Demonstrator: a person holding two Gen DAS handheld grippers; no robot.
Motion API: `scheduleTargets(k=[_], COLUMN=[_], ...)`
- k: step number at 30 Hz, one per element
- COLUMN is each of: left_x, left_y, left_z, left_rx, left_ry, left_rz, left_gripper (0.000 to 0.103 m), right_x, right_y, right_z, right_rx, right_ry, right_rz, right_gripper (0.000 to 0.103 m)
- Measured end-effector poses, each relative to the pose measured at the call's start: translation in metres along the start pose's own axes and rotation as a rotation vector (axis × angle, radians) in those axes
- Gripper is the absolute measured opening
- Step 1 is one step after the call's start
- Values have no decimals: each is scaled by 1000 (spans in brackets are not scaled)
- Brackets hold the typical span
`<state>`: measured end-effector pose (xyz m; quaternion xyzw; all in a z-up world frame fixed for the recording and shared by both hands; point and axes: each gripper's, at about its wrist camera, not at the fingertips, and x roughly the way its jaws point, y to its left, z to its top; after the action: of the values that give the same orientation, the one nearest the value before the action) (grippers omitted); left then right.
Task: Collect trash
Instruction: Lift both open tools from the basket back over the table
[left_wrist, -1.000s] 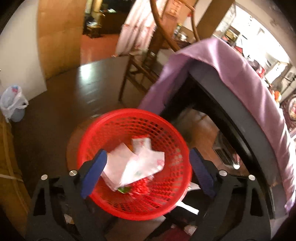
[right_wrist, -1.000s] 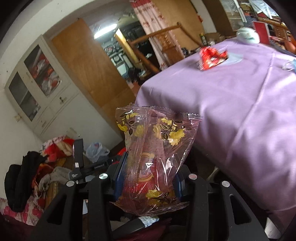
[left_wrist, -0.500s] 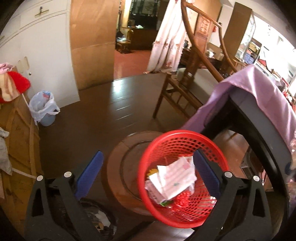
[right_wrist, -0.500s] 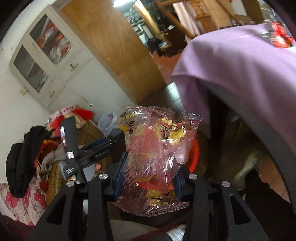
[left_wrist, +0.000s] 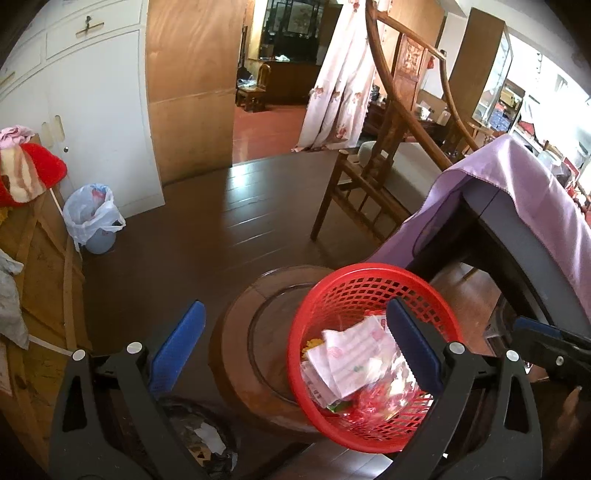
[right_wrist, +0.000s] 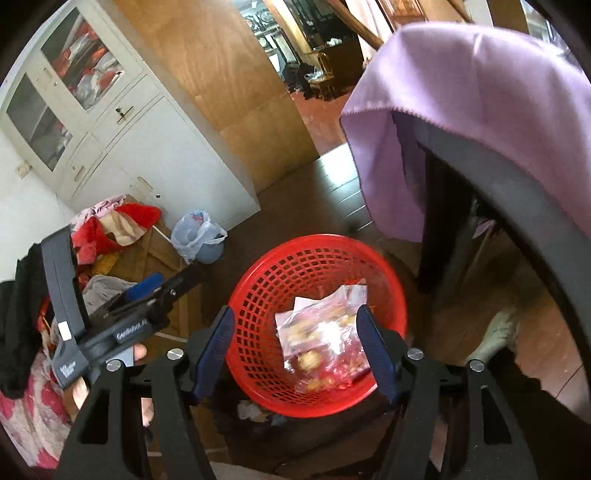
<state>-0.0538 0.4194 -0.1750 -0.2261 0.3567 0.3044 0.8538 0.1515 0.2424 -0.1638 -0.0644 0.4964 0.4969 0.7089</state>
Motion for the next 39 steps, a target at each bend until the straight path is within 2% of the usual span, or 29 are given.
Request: scheduleTargets(k=[6,12,18,24,28,32,39], left_x=[-13,-38,-74,-111,-127,-142,-172], left_y=[-12,-38,-76,-123,-169,-214,-268], left_z=[5,12,15,10,-8,-32,-66], left_rx=[21,73,158,263,369,466,560], left_ry=[-27,-79,-151,-206,-219,-244,-294], left_rz=[-20,-53,-92,-154,-179,-186,-245], left_gripper=[95,96,96,96,96,96,96], right_x=[-39,-98,-161,-231,-277,-312,-354], right_y=[-4,-3,-10,-27,-46,-72,-105], right_z=[-12,-22,-40,-76,-105,-130,-171], right_rx=[-4,-16,12,36,71,143,228], right_ry=[-81,-206,-341,-475,-568,-634,-725], right_rz=[-40,-97,-141,-218,-279,-298,-391], right_gripper=[72,79,84,89,90,90,90])
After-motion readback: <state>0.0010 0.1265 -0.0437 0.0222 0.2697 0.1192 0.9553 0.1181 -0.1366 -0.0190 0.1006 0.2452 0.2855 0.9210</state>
